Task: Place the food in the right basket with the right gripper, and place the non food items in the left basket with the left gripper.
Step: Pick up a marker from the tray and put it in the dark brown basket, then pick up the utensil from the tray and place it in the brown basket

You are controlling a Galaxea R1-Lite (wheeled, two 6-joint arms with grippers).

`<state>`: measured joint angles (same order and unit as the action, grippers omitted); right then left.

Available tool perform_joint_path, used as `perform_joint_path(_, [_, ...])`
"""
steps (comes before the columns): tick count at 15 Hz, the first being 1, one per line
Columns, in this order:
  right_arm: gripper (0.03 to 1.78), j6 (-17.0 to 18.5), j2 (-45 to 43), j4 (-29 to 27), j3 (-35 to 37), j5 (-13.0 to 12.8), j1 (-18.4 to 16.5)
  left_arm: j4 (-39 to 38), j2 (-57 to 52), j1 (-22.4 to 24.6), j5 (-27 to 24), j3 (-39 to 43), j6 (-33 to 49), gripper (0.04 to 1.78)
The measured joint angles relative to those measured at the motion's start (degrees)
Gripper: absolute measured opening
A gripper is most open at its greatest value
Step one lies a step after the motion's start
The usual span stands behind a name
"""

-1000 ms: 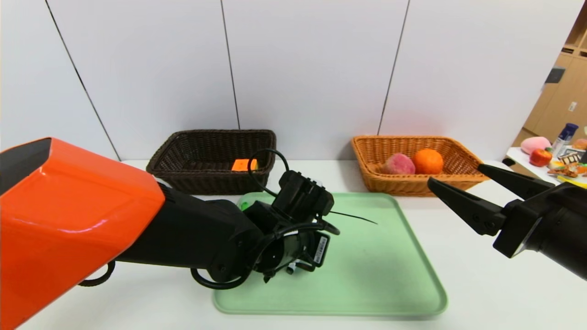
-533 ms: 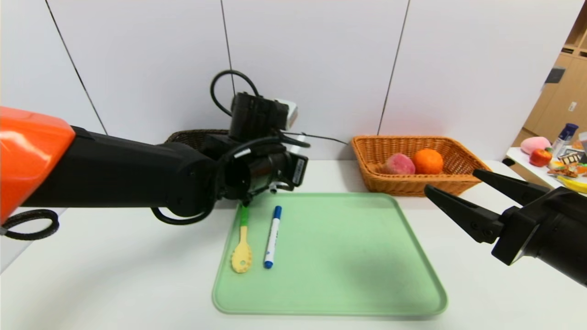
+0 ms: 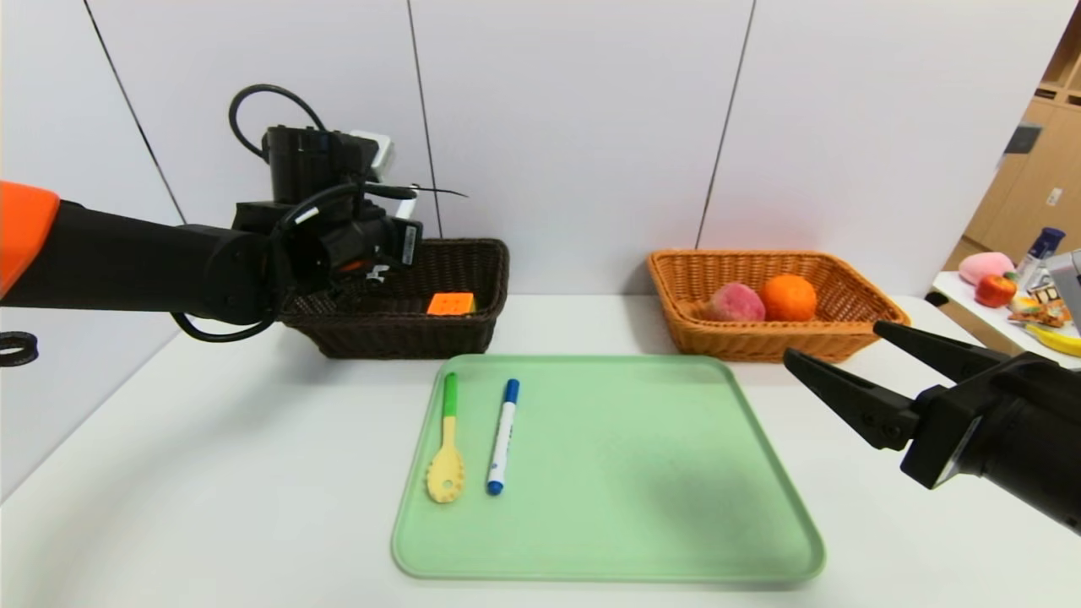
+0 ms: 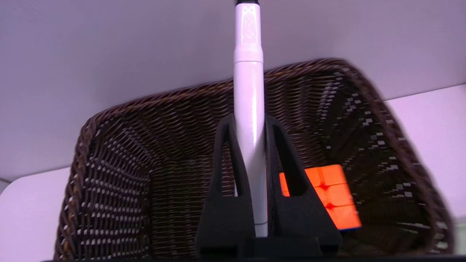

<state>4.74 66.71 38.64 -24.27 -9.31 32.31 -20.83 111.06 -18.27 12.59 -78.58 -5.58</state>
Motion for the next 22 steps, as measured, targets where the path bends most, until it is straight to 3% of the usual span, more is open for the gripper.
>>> perform_joint_path(3, [1.71, -0.2, 0.0, 0.0, -0.3, 0.9, -2.0, -0.1, 1.2, 1.7, -0.1, 1.3, 0.1, 0.16])
perform_joint_path(8, [1.71, -0.3, -0.1, 0.0, -0.3, 0.9, -2.5, -0.2, 1.8, 2.5, -0.1, 3.3, 0.2, 0.86])
perform_joint_path(13, [1.71, -0.4, -0.1, 0.0, -0.3, 0.8, -2.5, 0.1, -0.1, 2.2, -1.6, 3.4, 0.4, 1.26])
perform_joint_path(17, [1.71, -0.4, 0.0, -0.2, -0.1, 0.9, -2.5, 6.5, -8.1, -4.3, -3.0, 8.9, 4.4, 1.44])
perform_joint_path(22, [1.71, -0.5, 0.0, -0.2, 0.1, 0.9, -2.5, 24.0, -16.2, -13.9, -2.9, 16.8, 18.6, 1.56])
